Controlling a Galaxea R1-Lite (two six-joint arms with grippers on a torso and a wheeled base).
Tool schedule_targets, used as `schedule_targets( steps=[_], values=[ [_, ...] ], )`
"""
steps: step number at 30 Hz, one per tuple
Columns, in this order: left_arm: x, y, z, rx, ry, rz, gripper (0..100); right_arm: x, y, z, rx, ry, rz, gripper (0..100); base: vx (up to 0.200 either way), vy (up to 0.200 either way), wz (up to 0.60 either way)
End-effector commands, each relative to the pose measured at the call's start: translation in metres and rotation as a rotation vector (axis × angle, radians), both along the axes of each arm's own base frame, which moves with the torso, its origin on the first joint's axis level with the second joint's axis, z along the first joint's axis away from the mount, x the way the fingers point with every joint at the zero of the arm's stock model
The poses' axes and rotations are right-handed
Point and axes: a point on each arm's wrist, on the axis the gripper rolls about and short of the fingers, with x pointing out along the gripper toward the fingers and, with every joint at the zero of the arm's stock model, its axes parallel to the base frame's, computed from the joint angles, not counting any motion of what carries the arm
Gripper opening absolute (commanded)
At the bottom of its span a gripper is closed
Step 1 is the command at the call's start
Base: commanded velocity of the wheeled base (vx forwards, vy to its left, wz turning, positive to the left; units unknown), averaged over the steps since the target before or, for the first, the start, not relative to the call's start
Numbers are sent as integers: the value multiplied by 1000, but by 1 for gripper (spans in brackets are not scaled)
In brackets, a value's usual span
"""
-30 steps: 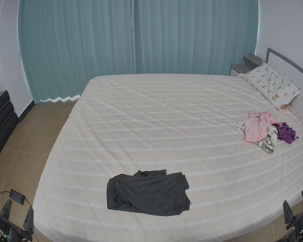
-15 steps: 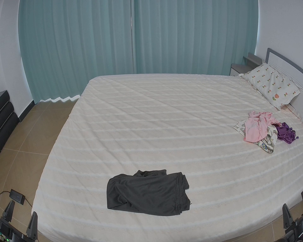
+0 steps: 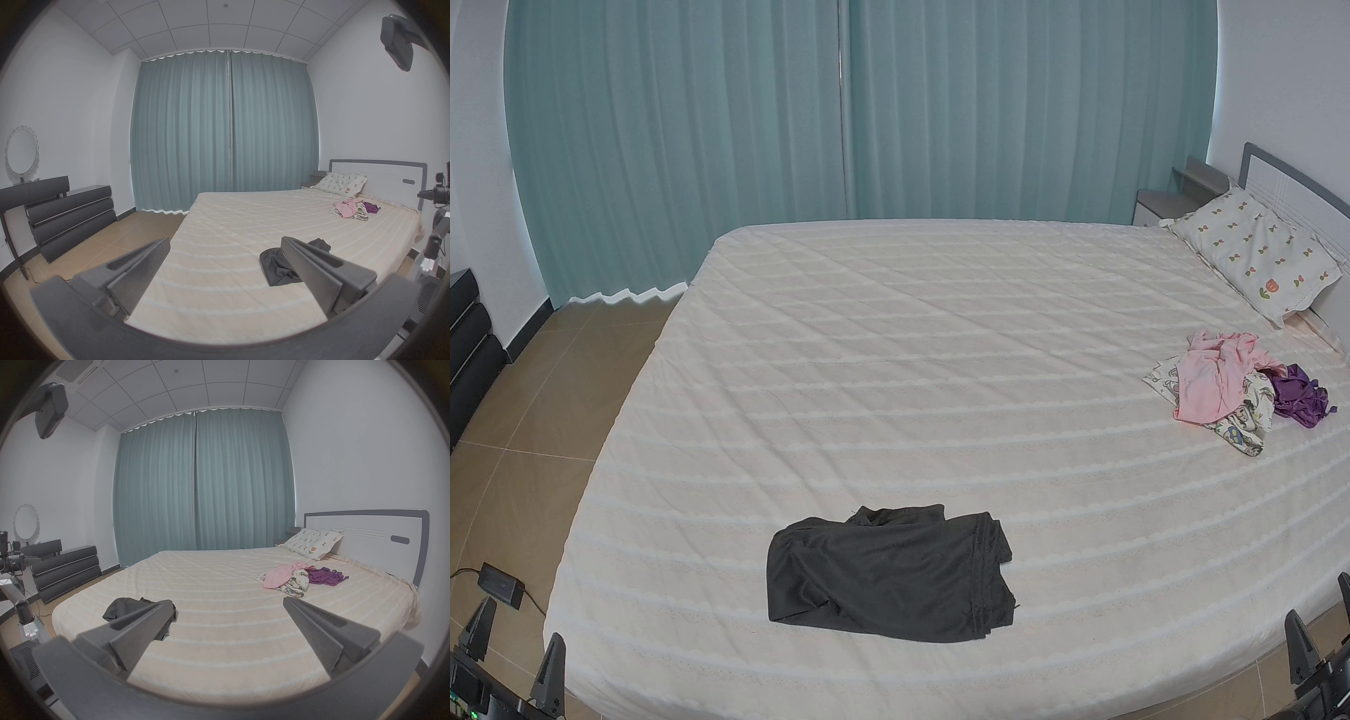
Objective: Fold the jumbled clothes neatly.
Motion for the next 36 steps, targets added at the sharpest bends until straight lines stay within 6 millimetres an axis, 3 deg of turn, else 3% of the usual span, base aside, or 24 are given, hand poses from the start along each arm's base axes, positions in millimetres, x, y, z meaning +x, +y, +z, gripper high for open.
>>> schedule_targets(
  steps=[1,8,12,17,36],
  values=[
    [0,0,-4,-1,5,3,100,-1,0,0,-60,-28,-4,100,0,0,0],
    [0,0,-5,-1,6,3,100,0,2,1,-246,-91,49,100,0,0,0],
    [0,0,-4,-1,5,3,100,0,2,1,-195,-89,77,100,0,0,0],
    [0,0,-4,-1,5,3,100,0,3,-1,-12,-55,91,100,0,0,0],
    [0,0,-4,-1,5,3,100,-1,3,-1,-60,-36,100,100,0,0,0]
  ],
)
